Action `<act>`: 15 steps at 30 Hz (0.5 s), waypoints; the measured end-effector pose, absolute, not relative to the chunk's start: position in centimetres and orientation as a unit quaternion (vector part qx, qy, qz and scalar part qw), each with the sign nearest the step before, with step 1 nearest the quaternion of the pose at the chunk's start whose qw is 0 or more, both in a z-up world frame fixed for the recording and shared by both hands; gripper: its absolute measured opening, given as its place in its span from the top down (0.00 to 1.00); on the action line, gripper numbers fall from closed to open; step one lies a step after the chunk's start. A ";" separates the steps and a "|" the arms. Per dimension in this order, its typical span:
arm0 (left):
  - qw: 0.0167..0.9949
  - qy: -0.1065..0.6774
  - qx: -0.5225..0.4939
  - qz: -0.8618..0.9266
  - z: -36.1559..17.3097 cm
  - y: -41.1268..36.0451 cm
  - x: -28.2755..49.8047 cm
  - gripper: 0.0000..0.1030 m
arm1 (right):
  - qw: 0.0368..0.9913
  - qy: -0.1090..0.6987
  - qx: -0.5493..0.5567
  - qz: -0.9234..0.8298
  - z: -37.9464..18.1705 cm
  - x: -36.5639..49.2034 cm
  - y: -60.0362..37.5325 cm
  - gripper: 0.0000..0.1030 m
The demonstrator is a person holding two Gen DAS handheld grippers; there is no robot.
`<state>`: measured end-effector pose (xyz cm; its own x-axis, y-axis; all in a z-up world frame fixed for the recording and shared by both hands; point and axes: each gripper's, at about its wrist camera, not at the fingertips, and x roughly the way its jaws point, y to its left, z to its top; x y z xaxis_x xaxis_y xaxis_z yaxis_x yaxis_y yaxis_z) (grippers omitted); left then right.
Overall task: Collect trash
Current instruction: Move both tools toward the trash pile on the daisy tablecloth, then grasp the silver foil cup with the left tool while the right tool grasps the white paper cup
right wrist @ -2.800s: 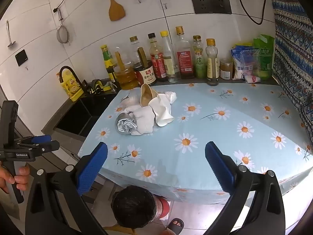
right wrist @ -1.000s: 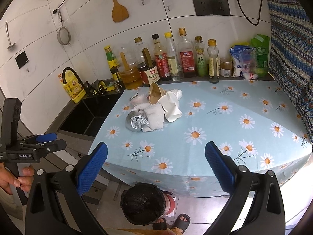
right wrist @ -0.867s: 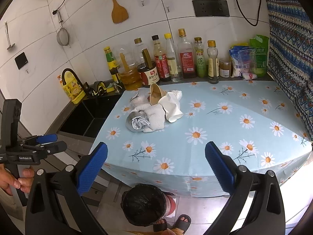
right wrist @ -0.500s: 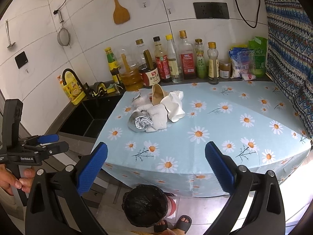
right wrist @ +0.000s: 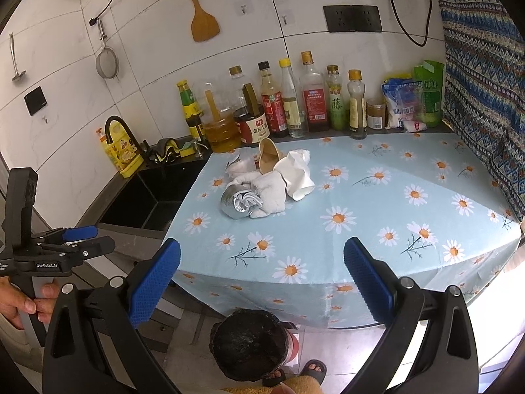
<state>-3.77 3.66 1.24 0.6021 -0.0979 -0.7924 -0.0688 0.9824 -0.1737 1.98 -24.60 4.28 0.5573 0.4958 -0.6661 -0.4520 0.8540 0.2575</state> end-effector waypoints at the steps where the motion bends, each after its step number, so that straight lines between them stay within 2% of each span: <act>1: 0.890 0.446 -0.095 -0.011 1.3 3.7 -3.8 0.07 | 0.882 0.386 0.027 0.268 4.3 1.9 -24.5 0.04; 15: 0.875 0.464 -0.131 -0.031 0.2 3.7 -1.9 0.07 | 0.871 0.399 0.020 0.285 3.7 4.6 -24.6 0.04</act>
